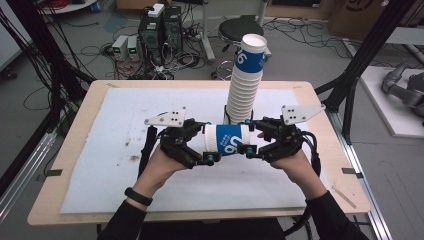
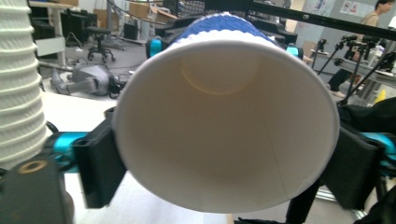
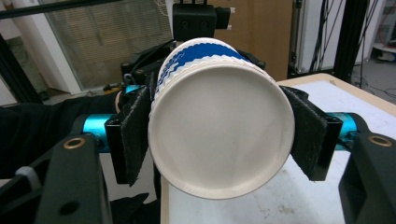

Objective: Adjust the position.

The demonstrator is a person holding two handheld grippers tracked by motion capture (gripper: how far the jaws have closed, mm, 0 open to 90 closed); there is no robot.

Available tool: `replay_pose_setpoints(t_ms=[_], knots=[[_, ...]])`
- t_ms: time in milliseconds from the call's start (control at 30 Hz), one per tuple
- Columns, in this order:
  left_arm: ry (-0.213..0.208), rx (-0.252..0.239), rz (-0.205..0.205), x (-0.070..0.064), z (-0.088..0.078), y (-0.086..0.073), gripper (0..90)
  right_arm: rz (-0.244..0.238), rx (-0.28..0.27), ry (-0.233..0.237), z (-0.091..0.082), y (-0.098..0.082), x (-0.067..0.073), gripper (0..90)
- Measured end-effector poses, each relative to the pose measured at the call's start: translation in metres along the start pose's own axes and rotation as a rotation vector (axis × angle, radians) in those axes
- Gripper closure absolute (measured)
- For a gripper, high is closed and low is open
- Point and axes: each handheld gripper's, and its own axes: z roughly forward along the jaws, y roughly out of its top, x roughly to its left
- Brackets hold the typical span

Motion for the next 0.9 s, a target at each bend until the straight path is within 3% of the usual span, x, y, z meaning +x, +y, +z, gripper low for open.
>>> replay_pose_setpoints(t_ms=[133, 433, 700, 900], knots=[[0.009, -0.025, 0.013, -0.001, -0.004, 0.002, 20.1, 0.005, -0.002, 0.009, 0.001, 0.0, -0.001, 30.8], [0.018, 0.012, 0.029, -0.003, -0.006, 0.005, 22.1, 0.012, 0.033, 0.024, 0.003, -0.002, -0.003, 30.8], [0.04, 0.136, 0.057, -0.006, -0.004, 0.009, 22.1, -0.017, 0.131, -0.018, 0.004, 0.001, 0.0, 23.1], [0.068, 0.19, 0.068, -0.007, -0.004, 0.01, 22.2, -0.059, 0.189, -0.036, 0.001, 0.007, 0.006, 21.5]])
